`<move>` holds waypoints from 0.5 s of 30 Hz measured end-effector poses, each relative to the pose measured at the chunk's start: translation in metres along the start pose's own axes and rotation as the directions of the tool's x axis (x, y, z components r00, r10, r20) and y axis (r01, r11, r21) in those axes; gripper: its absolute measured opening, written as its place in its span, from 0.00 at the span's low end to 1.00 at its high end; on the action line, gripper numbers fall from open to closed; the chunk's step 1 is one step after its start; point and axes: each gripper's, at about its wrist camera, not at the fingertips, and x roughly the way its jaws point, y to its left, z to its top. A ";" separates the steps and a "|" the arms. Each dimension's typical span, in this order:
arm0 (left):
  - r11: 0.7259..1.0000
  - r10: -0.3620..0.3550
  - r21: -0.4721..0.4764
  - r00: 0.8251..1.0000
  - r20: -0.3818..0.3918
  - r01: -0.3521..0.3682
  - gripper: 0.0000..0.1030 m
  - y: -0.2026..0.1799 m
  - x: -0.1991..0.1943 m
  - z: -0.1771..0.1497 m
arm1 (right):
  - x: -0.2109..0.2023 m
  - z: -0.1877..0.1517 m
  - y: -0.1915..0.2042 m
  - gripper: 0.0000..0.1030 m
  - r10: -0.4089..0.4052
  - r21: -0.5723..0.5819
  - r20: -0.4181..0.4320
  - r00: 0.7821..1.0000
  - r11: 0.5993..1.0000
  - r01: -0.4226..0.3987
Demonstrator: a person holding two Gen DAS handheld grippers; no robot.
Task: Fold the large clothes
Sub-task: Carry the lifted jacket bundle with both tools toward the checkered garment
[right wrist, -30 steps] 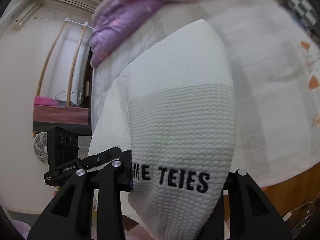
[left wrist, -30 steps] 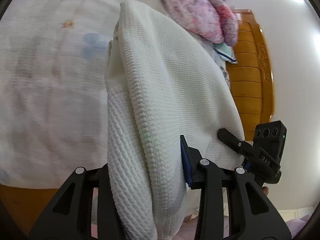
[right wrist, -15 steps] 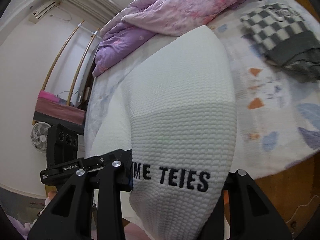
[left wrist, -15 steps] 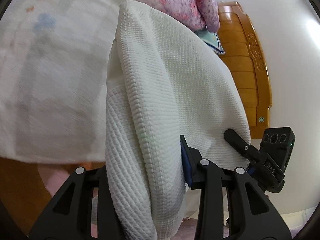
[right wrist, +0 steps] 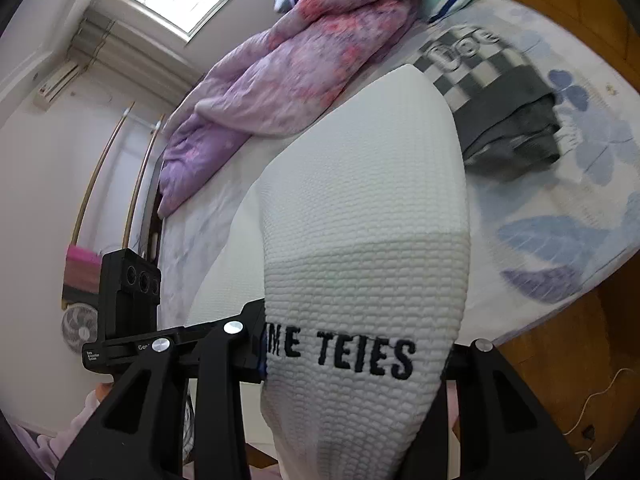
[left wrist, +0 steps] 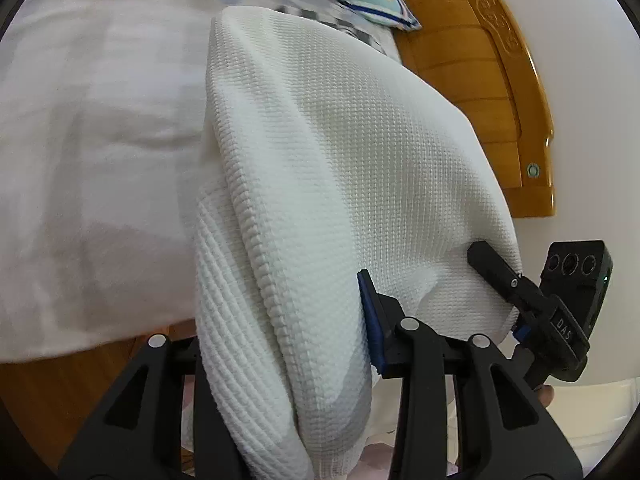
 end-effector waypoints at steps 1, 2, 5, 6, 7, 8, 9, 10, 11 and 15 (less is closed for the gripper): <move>1.000 -0.002 0.007 1.000 -0.005 0.002 0.35 -0.009 0.009 0.009 | -0.005 0.010 -0.010 0.34 -0.005 0.007 0.009 1.000 1.000 0.005; 1.000 -0.007 0.013 1.000 -0.007 0.007 0.35 -0.020 0.019 0.016 | -0.009 0.018 -0.019 0.34 -0.006 0.010 0.015 1.000 1.000 0.006; 1.000 -0.018 0.025 1.000 -0.002 0.018 0.35 -0.046 0.048 0.038 | -0.018 0.049 -0.047 0.34 -0.006 0.007 0.030 1.000 1.000 0.006; 0.999 -0.018 0.031 1.000 -0.002 0.018 0.35 -0.051 0.056 0.042 | -0.021 0.059 -0.056 0.34 -0.006 0.000 0.033 0.999 1.000 0.006; 0.999 -0.016 0.043 1.000 -0.005 0.016 0.35 -0.062 0.069 0.053 | -0.024 0.072 -0.068 0.34 -0.006 -0.007 0.036 0.999 1.000 0.006; 0.999 -0.011 0.047 1.000 -0.007 0.011 0.36 -0.071 0.081 0.062 | -0.027 0.085 -0.080 0.34 -0.007 -0.006 0.036 0.999 1.000 0.007; 0.999 -0.009 0.037 1.000 -0.008 0.009 0.36 -0.077 0.088 0.068 | -0.028 0.094 -0.087 0.34 -0.006 -0.001 0.034 0.999 1.000 0.006; 1.000 -0.009 0.017 1.000 -0.011 0.009 0.36 -0.086 0.098 0.077 | -0.030 0.106 -0.098 0.34 -0.004 0.009 0.031 1.000 1.000 0.004; 1.000 -0.004 0.016 1.000 -0.019 0.005 0.36 -0.095 0.108 0.086 | -0.033 0.117 -0.107 0.34 -0.005 0.009 0.026 1.000 1.000 0.004; 1.000 0.006 0.016 1.000 -0.027 -0.005 0.36 -0.117 0.135 0.115 | -0.042 0.154 -0.133 0.34 -0.004 -0.014 0.023 1.000 1.000 0.004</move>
